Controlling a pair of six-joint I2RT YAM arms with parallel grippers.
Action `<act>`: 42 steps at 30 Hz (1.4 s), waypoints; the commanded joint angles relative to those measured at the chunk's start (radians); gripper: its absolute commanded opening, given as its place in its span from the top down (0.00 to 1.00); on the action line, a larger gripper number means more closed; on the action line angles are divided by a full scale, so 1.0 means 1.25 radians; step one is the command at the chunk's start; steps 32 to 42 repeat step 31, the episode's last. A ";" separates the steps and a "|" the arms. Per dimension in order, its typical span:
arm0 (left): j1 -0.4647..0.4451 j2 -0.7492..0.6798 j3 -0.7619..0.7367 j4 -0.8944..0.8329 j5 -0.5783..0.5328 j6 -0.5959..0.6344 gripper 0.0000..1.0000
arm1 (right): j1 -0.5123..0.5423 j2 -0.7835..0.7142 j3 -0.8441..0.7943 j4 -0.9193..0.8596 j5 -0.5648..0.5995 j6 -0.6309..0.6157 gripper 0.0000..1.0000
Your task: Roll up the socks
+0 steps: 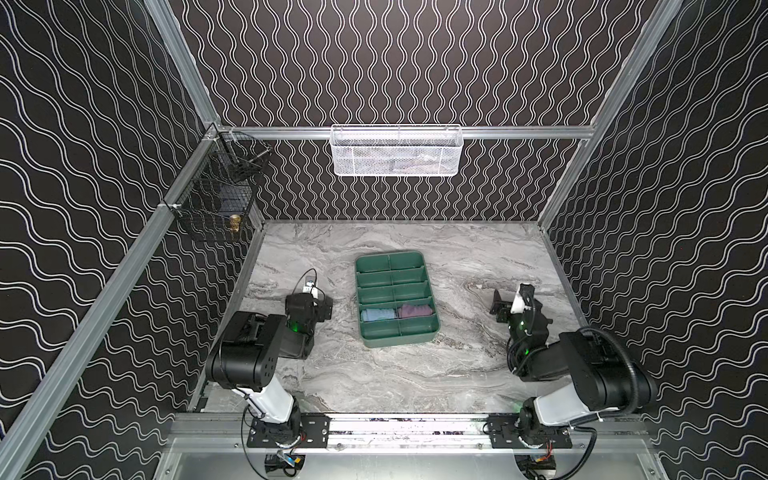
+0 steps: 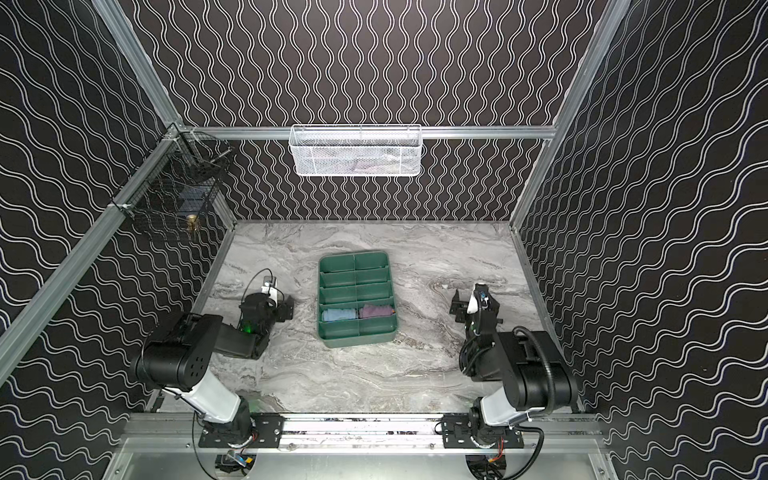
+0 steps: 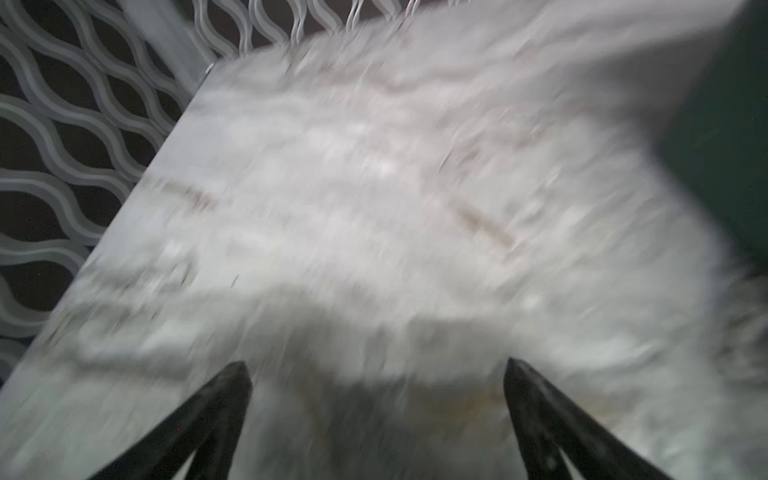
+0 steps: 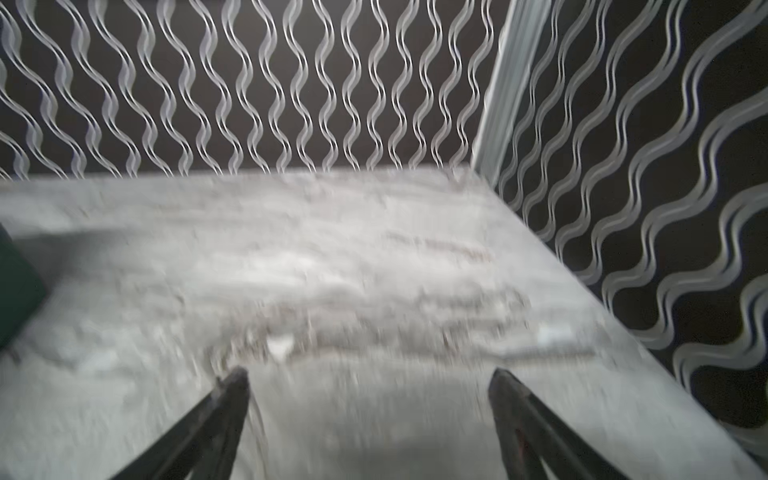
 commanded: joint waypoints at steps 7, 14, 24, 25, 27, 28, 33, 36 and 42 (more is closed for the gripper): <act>0.014 0.001 0.002 0.059 0.080 -0.004 0.01 | -0.081 0.013 0.067 -0.107 -0.149 0.063 0.00; 0.014 0.004 0.004 0.055 0.081 -0.006 0.01 | -0.081 0.009 0.064 -0.106 -0.145 0.056 0.00; 0.014 0.009 0.018 0.034 0.086 -0.008 0.01 | -0.080 0.009 0.063 -0.104 -0.145 0.056 0.00; 0.014 0.008 0.015 0.035 0.086 -0.009 0.01 | -0.080 0.009 0.063 -0.104 -0.145 0.056 0.00; 0.014 0.003 0.010 0.043 0.085 -0.007 0.01 | -0.080 0.009 0.062 -0.103 -0.144 0.055 0.00; 0.012 0.003 0.006 0.053 0.081 -0.005 0.01 | -0.080 0.007 0.061 -0.101 -0.141 0.054 0.00; 0.012 0.000 0.002 0.055 0.078 -0.004 0.01 | -0.080 0.008 0.062 -0.101 -0.145 0.055 0.00; 0.012 0.000 0.002 0.055 0.078 -0.004 0.01 | -0.080 0.008 0.062 -0.101 -0.145 0.055 0.00; 0.012 0.000 0.002 0.055 0.078 -0.004 0.01 | -0.080 0.008 0.062 -0.101 -0.145 0.055 0.00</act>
